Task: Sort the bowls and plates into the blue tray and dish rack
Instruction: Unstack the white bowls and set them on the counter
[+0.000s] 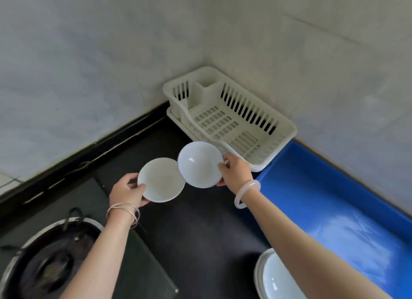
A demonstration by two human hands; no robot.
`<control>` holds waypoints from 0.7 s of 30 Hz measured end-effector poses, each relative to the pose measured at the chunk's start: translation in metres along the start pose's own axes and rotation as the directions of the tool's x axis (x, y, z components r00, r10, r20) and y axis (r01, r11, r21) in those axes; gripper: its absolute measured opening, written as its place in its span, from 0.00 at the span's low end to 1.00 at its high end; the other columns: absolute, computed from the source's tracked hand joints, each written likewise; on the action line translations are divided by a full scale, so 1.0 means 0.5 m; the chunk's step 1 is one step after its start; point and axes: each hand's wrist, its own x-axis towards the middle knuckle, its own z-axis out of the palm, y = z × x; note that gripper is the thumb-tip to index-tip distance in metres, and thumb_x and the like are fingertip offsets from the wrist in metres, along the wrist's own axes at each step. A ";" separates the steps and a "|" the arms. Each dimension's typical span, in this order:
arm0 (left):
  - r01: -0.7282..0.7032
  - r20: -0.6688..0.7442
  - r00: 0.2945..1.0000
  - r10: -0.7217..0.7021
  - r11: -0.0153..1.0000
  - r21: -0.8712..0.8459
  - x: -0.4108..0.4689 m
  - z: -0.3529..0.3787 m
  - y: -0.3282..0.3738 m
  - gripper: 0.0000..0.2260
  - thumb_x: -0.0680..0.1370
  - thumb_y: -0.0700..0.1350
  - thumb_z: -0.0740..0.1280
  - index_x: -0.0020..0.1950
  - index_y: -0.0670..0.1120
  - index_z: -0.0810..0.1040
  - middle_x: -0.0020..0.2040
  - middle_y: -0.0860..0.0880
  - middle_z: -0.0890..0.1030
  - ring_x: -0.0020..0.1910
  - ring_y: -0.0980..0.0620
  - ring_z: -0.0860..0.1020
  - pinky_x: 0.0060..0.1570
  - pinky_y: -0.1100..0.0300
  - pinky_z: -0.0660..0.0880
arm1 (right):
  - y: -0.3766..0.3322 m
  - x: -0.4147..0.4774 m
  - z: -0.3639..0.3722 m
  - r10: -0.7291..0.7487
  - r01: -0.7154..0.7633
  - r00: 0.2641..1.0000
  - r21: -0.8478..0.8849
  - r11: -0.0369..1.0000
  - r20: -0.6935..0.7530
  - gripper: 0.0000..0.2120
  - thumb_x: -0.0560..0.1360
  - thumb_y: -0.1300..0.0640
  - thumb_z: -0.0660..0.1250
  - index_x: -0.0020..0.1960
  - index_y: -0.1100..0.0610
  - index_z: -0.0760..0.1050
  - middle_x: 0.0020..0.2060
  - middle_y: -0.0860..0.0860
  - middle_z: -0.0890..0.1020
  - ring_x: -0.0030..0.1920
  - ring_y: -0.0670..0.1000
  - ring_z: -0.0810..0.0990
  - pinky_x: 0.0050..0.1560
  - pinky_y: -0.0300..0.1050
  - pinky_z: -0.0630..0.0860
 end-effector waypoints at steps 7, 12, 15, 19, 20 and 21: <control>0.107 -0.158 0.978 -0.136 0.978 -0.177 0.121 -0.010 0.010 0.16 0.73 0.32 0.65 0.59 0.45 0.73 0.60 0.39 0.75 0.57 0.36 0.76 0.42 0.48 0.79 | -0.012 0.152 0.122 0.075 -0.079 0.994 0.052 0.995 0.085 0.05 0.78 0.62 0.58 0.49 0.54 0.69 0.37 0.46 0.74 0.32 0.46 0.78 0.31 0.43 0.82; 0.113 -0.226 0.958 -0.174 0.959 -0.259 0.186 -0.005 0.006 0.19 0.73 0.32 0.66 0.62 0.45 0.72 0.62 0.40 0.75 0.52 0.41 0.78 0.41 0.51 0.78 | -0.020 0.228 0.193 0.173 -0.184 0.982 0.174 0.967 0.079 0.07 0.77 0.64 0.57 0.53 0.57 0.70 0.47 0.53 0.75 0.34 0.48 0.77 0.24 0.36 0.77; 0.128 -0.242 0.945 -0.219 0.931 -0.341 0.218 -0.002 0.004 0.19 0.73 0.31 0.65 0.62 0.45 0.72 0.62 0.39 0.75 0.55 0.38 0.78 0.45 0.49 0.79 | -0.031 0.268 0.225 0.222 -0.232 0.973 0.224 0.947 0.067 0.10 0.77 0.66 0.57 0.56 0.59 0.71 0.47 0.53 0.74 0.32 0.48 0.76 0.28 0.39 0.79; 0.133 -0.255 0.934 -0.251 0.906 -0.402 0.246 0.003 -0.001 0.19 0.73 0.30 0.64 0.62 0.45 0.72 0.62 0.40 0.75 0.57 0.38 0.77 0.46 0.49 0.79 | -0.038 0.304 0.255 0.247 -0.251 0.968 0.251 0.935 0.049 0.07 0.77 0.66 0.57 0.52 0.57 0.70 0.49 0.54 0.74 0.42 0.54 0.78 0.26 0.38 0.78; 0.136 -0.257 0.931 -0.259 0.899 -0.415 0.251 0.004 -0.004 0.19 0.73 0.31 0.64 0.62 0.45 0.72 0.62 0.40 0.75 0.57 0.38 0.77 0.46 0.49 0.79 | -0.039 0.311 0.260 0.248 -0.252 0.968 0.245 0.936 0.047 0.07 0.77 0.66 0.57 0.52 0.58 0.70 0.49 0.54 0.73 0.42 0.54 0.77 0.27 0.39 0.78; 0.138 -0.260 0.928 -0.266 0.895 -0.424 0.255 0.006 -0.006 0.19 0.73 0.31 0.64 0.62 0.45 0.72 0.62 0.40 0.75 0.57 0.38 0.77 0.46 0.50 0.79 | -0.040 0.316 0.266 0.251 -0.255 0.967 0.235 0.938 0.049 0.08 0.77 0.66 0.57 0.53 0.58 0.70 0.48 0.55 0.73 0.41 0.53 0.77 0.29 0.40 0.80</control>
